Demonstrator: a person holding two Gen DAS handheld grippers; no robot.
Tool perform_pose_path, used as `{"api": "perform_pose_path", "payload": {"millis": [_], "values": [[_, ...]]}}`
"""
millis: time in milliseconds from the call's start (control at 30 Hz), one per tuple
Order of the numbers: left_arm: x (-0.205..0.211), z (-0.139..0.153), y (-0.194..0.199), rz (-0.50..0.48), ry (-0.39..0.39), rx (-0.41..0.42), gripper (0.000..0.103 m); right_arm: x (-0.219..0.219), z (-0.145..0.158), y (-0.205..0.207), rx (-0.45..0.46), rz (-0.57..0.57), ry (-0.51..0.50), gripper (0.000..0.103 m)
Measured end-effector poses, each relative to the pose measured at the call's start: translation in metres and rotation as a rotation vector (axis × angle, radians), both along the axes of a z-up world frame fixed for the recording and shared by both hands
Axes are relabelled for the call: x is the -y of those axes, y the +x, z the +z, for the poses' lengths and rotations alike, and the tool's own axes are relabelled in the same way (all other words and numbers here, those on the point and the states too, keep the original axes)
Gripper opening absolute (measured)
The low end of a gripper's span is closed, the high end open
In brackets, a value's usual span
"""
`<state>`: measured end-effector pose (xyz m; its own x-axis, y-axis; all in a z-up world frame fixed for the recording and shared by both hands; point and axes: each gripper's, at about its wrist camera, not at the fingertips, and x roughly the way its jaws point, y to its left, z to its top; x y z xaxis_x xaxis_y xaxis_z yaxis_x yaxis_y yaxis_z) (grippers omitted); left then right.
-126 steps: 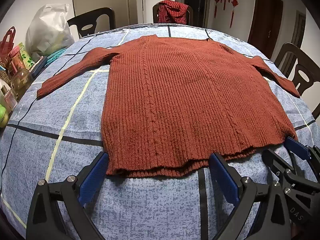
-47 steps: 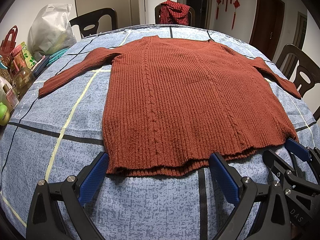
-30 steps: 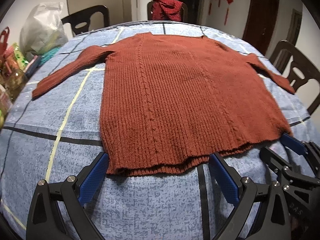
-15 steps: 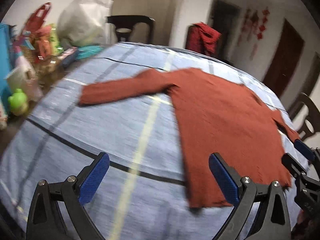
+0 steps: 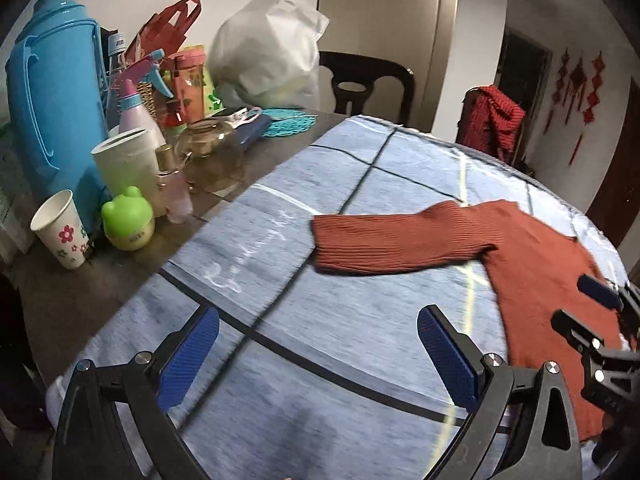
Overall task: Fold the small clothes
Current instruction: 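Move the right gripper over to the cuff of one sweater sleeve, then close the right gripper on the sleeve cuff and lift it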
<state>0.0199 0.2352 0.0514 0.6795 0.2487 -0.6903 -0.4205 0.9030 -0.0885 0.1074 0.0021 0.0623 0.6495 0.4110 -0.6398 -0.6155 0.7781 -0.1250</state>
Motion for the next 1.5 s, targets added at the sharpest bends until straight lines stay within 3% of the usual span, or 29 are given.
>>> {"api": "perform_pose_path", "payload": {"millis": [300,500,733,1100,1167,1233,1367,1500], "values": [[-0.044,-0.014,-0.001,0.091,-0.070,-0.030,0.101,-0.070,-0.013,0.044,-0.127,0.190,0.021,0.065],[-0.047,-0.021,-0.007,0.060,-0.019,-0.059,0.101,-0.109,-0.020,0.056,-0.176,0.312,0.009,0.065],[-0.057,-0.032,-0.009,0.059,-0.060,-0.072,0.101,-0.145,-0.035,0.065,-0.232,0.372,-0.032,0.065],[-0.065,-0.039,-0.010,0.068,-0.093,-0.076,0.100,-0.171,-0.046,0.061,-0.153,0.411,-0.142,0.060],[-0.065,-0.040,-0.009,0.072,-0.090,-0.079,0.101,-0.176,-0.049,0.059,-0.118,0.403,-0.178,0.042],[-0.065,-0.040,-0.008,0.067,-0.094,-0.079,0.101,-0.177,-0.050,0.058,-0.104,0.400,-0.184,0.039],[-0.064,-0.039,-0.005,0.061,-0.101,-0.077,0.101,-0.176,-0.046,0.058,-0.073,0.378,-0.167,0.019],[-0.063,-0.038,0.001,0.052,-0.112,-0.073,0.101,-0.174,-0.043,0.058,-0.075,0.361,-0.160,0.011]]}}
